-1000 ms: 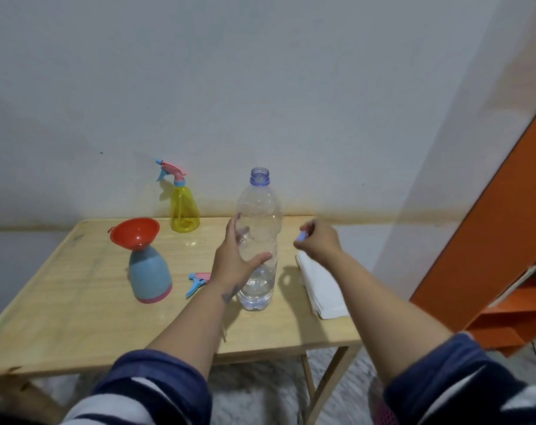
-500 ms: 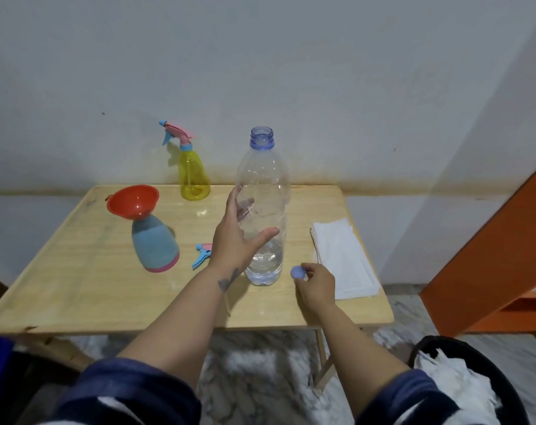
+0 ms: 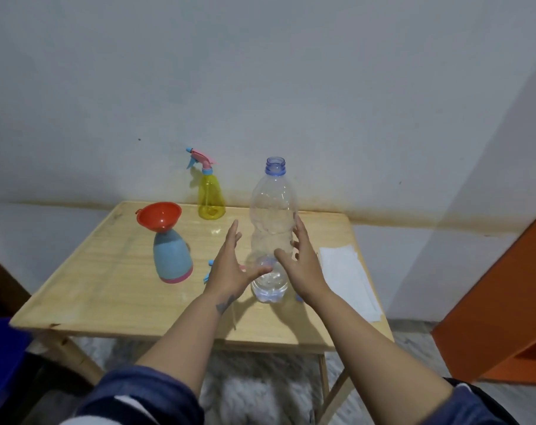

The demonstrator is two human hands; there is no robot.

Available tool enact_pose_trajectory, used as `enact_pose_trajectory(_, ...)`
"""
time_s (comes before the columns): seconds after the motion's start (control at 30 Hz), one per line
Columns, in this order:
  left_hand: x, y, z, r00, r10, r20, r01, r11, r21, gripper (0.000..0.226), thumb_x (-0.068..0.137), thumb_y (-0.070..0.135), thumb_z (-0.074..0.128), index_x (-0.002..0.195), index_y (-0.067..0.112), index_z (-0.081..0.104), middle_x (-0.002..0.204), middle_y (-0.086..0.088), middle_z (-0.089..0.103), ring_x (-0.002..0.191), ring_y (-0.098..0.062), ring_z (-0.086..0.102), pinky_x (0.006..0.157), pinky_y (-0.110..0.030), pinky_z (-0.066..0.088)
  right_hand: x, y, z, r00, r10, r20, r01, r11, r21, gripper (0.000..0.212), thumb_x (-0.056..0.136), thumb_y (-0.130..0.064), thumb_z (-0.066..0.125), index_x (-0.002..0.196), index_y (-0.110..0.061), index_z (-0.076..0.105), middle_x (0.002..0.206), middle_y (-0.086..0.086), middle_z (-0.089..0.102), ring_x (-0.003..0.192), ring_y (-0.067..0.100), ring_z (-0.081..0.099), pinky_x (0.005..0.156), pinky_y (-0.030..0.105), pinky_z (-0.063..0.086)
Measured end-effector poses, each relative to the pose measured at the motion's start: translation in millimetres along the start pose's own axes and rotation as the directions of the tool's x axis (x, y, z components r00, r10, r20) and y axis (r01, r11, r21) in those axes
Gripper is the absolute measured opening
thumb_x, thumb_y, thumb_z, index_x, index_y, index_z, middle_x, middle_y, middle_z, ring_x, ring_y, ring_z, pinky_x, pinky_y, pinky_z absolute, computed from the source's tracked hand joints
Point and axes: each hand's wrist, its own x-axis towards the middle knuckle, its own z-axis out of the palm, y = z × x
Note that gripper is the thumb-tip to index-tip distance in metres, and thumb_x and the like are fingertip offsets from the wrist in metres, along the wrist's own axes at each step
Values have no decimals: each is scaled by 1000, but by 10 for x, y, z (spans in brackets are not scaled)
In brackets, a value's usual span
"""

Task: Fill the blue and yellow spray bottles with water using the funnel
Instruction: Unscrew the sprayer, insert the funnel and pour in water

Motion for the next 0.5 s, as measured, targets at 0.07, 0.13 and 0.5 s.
enact_pose_trajectory(0.07, -85, -121, -124, 998, -32, -59, 35, 998, 56, 105, 71, 33, 83, 152, 32, 16, 153, 5, 32, 123, -5, 41, 94, -23, 37, 9, 18, 95, 1000, -21, 17, 21, 999, -36, 92, 82, -29, 67, 150, -43, 6, 157, -10, 23, 142, 15, 28, 115, 39, 30)
enact_pose_trajectory(0.13, -164, -241, -281, 987, -61, -150, 78, 990, 116, 90, 77, 29, 79, 149, 25, 26, 151, 3, 35, 129, -12, 42, 94, -23, 35, 41, 43, 175, 1000, -20, -21, 18, 997, -72, 103, 77, -38, 74, 149, -43, 1, 158, -7, 20, 144, 17, 24, 116, 41, 28)
enact_pose_trajectory(0.5, 125, -885, -1148, 891, -252, -377, 322, 937, 136, 79, 81, 23, 75, 145, 13, 31, 149, -10, 33, 129, -33, 44, 100, -45, 43, 196, 73, 586, 924, -173, -340, 102, 971, -216, 118, 70, -35, 82, 147, -45, -7, 132, 3, 47, 118, 18, 52, 85, 37, 50)
